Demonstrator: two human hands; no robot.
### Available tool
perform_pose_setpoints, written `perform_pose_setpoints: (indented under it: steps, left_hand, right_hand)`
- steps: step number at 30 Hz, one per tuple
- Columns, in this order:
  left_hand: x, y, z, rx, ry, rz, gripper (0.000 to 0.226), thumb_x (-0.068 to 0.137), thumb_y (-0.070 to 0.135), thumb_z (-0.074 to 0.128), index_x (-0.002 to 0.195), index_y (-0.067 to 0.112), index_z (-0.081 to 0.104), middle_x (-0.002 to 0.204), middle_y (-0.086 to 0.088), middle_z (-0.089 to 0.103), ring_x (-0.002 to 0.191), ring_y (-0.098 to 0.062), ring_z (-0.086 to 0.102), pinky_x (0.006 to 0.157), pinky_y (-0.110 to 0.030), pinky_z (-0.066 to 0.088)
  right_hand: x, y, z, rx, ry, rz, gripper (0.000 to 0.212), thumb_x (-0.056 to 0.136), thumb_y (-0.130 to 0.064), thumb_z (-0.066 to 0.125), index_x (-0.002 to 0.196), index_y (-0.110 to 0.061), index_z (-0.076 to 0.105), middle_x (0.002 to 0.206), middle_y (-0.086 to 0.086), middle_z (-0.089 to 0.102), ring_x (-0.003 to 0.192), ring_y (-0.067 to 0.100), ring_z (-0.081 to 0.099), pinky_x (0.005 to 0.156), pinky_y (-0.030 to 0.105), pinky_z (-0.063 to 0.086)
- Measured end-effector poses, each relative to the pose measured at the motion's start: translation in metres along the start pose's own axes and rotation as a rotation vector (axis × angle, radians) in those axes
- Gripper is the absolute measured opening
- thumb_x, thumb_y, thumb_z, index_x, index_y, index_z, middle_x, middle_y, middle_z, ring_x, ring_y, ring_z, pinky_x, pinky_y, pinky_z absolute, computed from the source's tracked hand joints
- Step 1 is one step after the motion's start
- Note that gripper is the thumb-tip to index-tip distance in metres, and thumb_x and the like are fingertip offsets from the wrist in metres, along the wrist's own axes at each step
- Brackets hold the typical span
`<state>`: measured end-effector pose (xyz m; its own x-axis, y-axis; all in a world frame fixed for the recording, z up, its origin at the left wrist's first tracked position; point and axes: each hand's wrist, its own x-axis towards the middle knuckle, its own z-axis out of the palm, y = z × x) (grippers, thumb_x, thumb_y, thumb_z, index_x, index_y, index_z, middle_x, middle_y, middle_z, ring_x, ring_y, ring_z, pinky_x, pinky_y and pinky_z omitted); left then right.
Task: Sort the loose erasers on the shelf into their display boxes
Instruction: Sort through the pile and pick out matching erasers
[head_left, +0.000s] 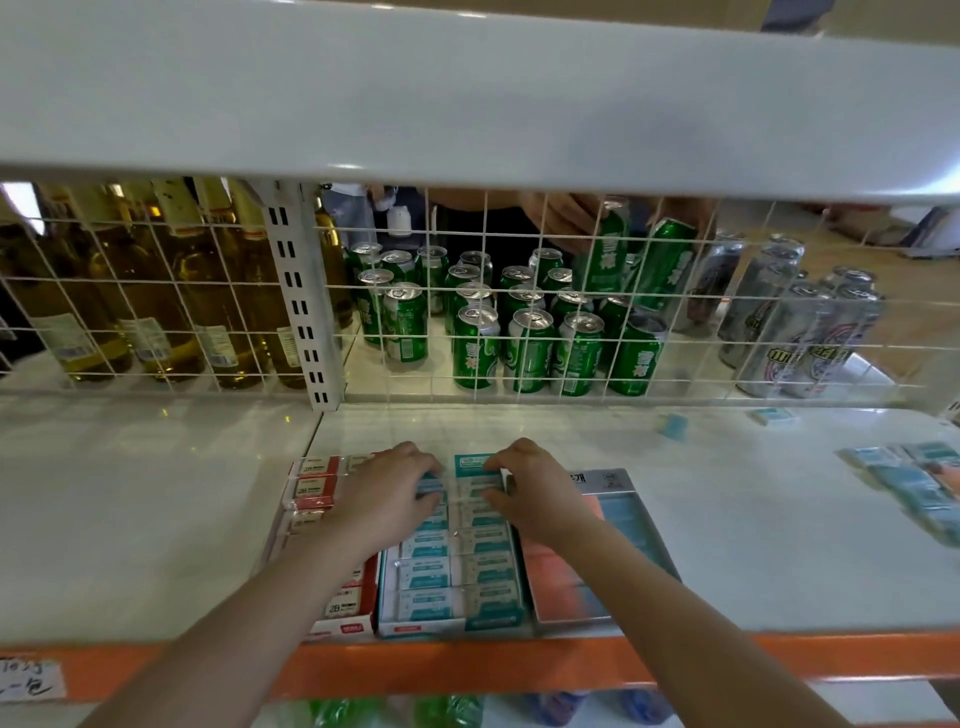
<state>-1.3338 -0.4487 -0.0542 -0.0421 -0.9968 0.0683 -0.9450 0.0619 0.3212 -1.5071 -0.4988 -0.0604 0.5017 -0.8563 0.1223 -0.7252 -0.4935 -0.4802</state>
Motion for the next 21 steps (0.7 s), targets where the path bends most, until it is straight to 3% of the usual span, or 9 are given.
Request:
perform_pose_setpoints:
  steps: [4, 8, 13, 21]
  left_hand:
    - [0.008, 0.022, 0.003, -0.057, 0.006, 0.011, 0.03, 0.093, 0.03, 0.051, 0.12, 0.019, 0.057, 0.113, 0.001, 0.056, 0.101, -0.014, 0.055, 0.083, -0.026, 0.044]
    - [0.022, 0.061, 0.01, -0.128, 0.0, 0.05, 0.023, 0.092, 0.029, 0.052, 0.11, 0.018, 0.063, 0.107, 0.001, 0.059, 0.098, -0.014, 0.057, 0.087, -0.033, 0.047]
    - [0.043, 0.125, 0.026, -0.164, -0.029, 0.15, 0.019, 0.09, 0.027, 0.055, 0.105, 0.019, 0.066, 0.105, 0.002, 0.062, 0.096, -0.013, 0.057, 0.084, -0.028, 0.046]
    - [0.063, 0.227, 0.067, -0.211, -0.128, 0.25, 0.019, 0.091, 0.024, 0.054, 0.103, 0.015, 0.066, 0.104, 0.001, 0.062, 0.097, -0.014, 0.058, 0.086, -0.027, 0.046]
  right_hand:
    - [-0.013, 0.027, -0.023, 0.012, 0.038, 0.053, 0.033, 0.089, -0.022, 0.057, 0.121, -0.014, 0.058, 0.12, 0.005, 0.053, 0.106, 0.019, 0.054, 0.084, 0.02, 0.039]
    - [-0.033, 0.066, -0.058, -0.043, 0.038, 0.118, 0.033, 0.09, -0.025, 0.056, 0.122, -0.017, 0.058, 0.118, 0.004, 0.055, 0.106, 0.018, 0.054, 0.086, 0.022, 0.039]
    - [-0.069, 0.121, -0.103, -0.066, 0.08, 0.203, 0.03, 0.09, -0.022, 0.056, 0.118, -0.016, 0.06, 0.111, 0.005, 0.058, 0.099, 0.017, 0.056, 0.082, 0.018, 0.038]
    - [-0.13, 0.201, -0.15, -0.058, 0.086, 0.338, 0.028, 0.088, -0.016, 0.057, 0.116, -0.014, 0.061, 0.106, 0.007, 0.06, 0.099, 0.02, 0.057, 0.084, 0.021, 0.039]
